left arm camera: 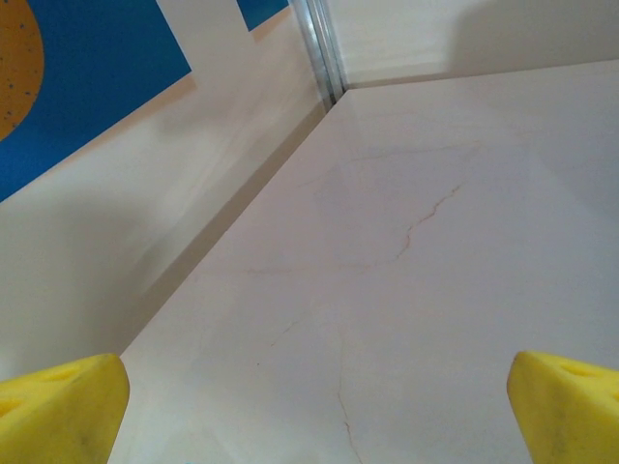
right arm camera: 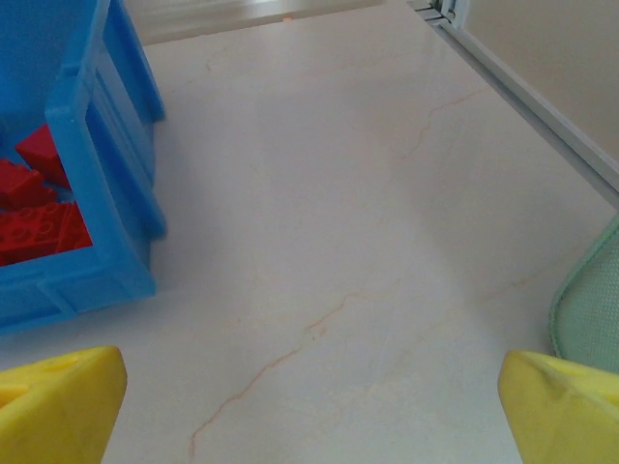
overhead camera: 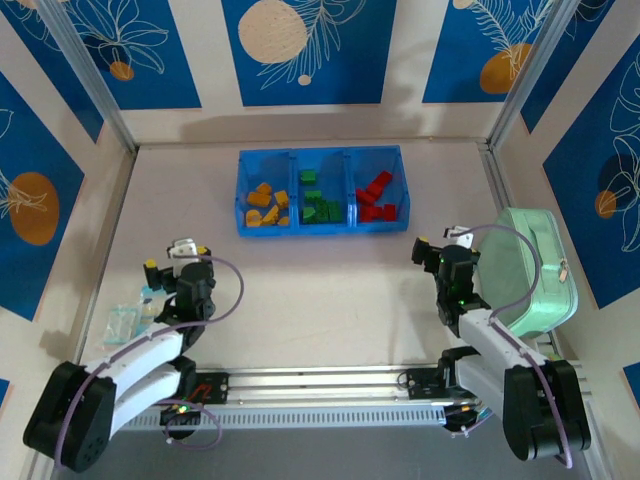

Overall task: Sort the legos into containers by color
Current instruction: Reset both arms

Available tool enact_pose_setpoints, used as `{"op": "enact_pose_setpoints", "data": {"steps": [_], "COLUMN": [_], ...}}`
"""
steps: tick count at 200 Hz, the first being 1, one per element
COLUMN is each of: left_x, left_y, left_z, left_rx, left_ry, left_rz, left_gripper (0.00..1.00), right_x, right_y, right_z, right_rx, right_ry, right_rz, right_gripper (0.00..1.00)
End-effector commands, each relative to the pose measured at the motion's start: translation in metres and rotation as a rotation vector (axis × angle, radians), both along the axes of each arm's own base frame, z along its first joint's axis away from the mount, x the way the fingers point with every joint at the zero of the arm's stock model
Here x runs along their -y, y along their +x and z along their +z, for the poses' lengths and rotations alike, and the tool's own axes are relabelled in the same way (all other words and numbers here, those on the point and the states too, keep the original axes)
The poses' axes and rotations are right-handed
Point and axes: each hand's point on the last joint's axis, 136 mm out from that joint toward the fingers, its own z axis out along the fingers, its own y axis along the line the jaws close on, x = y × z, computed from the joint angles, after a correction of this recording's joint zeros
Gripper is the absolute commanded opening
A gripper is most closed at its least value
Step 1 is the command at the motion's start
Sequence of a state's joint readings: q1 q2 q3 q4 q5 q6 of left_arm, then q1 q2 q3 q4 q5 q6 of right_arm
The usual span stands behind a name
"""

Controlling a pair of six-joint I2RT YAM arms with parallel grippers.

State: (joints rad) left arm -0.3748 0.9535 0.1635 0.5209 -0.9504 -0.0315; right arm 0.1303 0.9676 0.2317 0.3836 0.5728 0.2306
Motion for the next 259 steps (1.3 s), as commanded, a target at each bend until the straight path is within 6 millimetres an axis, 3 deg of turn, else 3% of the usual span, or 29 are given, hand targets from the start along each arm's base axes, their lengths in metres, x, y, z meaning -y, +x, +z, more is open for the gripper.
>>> {"op": "enact_pose_setpoints", "data": {"steps": [1,104,184,204,216,259], "left_x": [-0.001,-0.015,-0.012,-0.019,-0.027,-0.022], "left_y": [0.008,0.018,0.033,0.033,0.035,0.035], "left_z": [0.010,0.009,0.010,0.002,-0.004,-0.005], "left_rx": [0.063,0.142,0.238,0.277,0.287,0.281], "left_ry": [-0.025,-0.073,-0.099,-0.131,-0.152,-0.156], "left_rz": [-0.005,0.033,-0.006,0.019,0.061,0.018], "left_gripper": [1.00,1.00,1.00,1.00,1.00,1.00], "right_x": [0.004,0.008,0.007,0.006,0.007,0.014], "right_y": [0.009,0.022,0.033,0.036,0.034,0.025], "right_z": [0.016,0.025,0.028,0.026,0.027,0.023], "right_rx": [0.076,0.187,0.225,0.210,0.222,0.270], "right_ry": [-0.021,-0.063,-0.079,-0.085,-0.085,0.025], "right_rz": [-0.013,-0.026,-0.019,-0.014,-0.018,-0.036], "right_gripper": [0.99,0.99,0.99,0.99,0.99,0.99]}}
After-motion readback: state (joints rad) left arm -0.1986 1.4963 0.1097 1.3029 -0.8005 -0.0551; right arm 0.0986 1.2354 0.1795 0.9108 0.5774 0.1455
